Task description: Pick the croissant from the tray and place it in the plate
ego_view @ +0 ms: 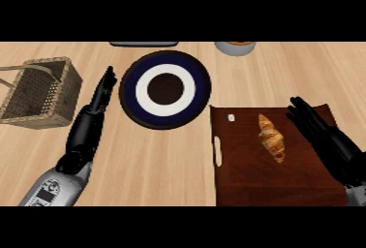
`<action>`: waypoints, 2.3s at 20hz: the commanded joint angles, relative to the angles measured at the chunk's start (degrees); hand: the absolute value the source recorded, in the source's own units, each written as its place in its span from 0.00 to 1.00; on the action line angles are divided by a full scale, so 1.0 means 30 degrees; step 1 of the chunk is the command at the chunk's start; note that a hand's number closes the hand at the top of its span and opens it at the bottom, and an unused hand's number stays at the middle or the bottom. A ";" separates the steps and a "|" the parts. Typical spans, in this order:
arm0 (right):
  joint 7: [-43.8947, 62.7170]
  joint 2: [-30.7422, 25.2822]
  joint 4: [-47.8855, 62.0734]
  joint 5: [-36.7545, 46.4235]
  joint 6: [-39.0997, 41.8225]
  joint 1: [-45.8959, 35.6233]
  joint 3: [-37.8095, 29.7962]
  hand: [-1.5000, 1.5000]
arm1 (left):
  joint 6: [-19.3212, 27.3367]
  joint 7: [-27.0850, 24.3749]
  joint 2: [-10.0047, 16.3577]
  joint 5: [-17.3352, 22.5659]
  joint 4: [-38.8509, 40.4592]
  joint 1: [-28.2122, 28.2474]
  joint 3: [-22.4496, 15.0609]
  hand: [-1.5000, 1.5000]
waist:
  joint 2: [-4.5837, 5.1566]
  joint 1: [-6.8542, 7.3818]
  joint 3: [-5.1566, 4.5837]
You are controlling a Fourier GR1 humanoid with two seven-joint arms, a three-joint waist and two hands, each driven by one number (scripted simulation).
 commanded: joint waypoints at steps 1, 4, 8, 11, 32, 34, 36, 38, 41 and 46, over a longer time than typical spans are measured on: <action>-0.0011 0.1092 -0.0410 -0.0916 -0.0092 -0.0135 -0.0928 0.00 | -0.0373 -0.0996 0.0744 -0.0201 0.0087 0.2019 0.0776 0.50 | 0.0175 -0.0162 -0.0040; -0.1636 0.3982 0.0314 -0.4597 -0.1375 -0.1024 -0.3250 0.00 | -0.0081 0.0333 0.2394 -0.0371 0.1396 0.2973 0.1474 0.50 | 0.0232 0.0278 0.0023; -0.3570 0.2779 0.1431 -0.0466 -0.6607 -0.1501 -0.6046 0.00 | -0.0188 0.1356 0.3020 -0.0097 0.2537 0.4336 0.1850 0.50 | 0.0237 0.0044 -0.0073; -0.6686 0.5943 0.0409 0.0397 -0.8887 -0.0859 -0.5681 0.00 | -0.0799 0.0426 0.3487 0.0437 0.2719 0.5419 0.2388 0.50 | 0.0141 0.0001 -0.0049; 0.2374 -0.1657 -0.3514 0.3830 -0.4674 0.2827 -0.3916 0.00 | -0.2111 0.0437 0.3519 0.0180 0.1377 0.6756 0.3857 0.50 | 0.0209 0.0018 -0.0056; 0.3596 -0.2149 -0.2950 0.3736 -0.3979 0.2282 -0.3865 0.00 | -0.1927 0.0226 0.2915 -0.0137 0.2507 0.5793 0.3888 0.50 | 0.0237 -0.0141 -0.0059; 0.4781 -0.2099 -0.2789 0.4577 -0.4040 0.1884 -0.3036 0.00 | -0.2044 -0.0338 0.3169 -0.0379 0.2288 0.6994 0.4037 0.50 | 0.0207 -0.0058 -0.0055; 0.4579 -0.2252 -0.0500 0.4633 -0.2623 0.0419 -0.2507 0.00 | -0.2252 -0.0158 0.3012 -0.0180 0.1485 0.7389 0.3906 0.50 | 0.0237 0.0195 -0.0037; 0.5704 -0.2667 0.0318 0.4230 -0.0884 -0.0658 -0.2381 0.00 | -0.2127 0.0148 0.2585 -0.0552 0.1835 0.6732 0.3939 0.50 | 0.0217 0.0009 -0.0035; 0.5579 -0.1563 0.3151 0.6124 0.0332 -0.2496 -0.0804 0.00 | -0.2352 0.0315 0.2527 -0.1039 0.1461 0.6804 0.4235 0.50 | 0.0226 0.0046 -0.0029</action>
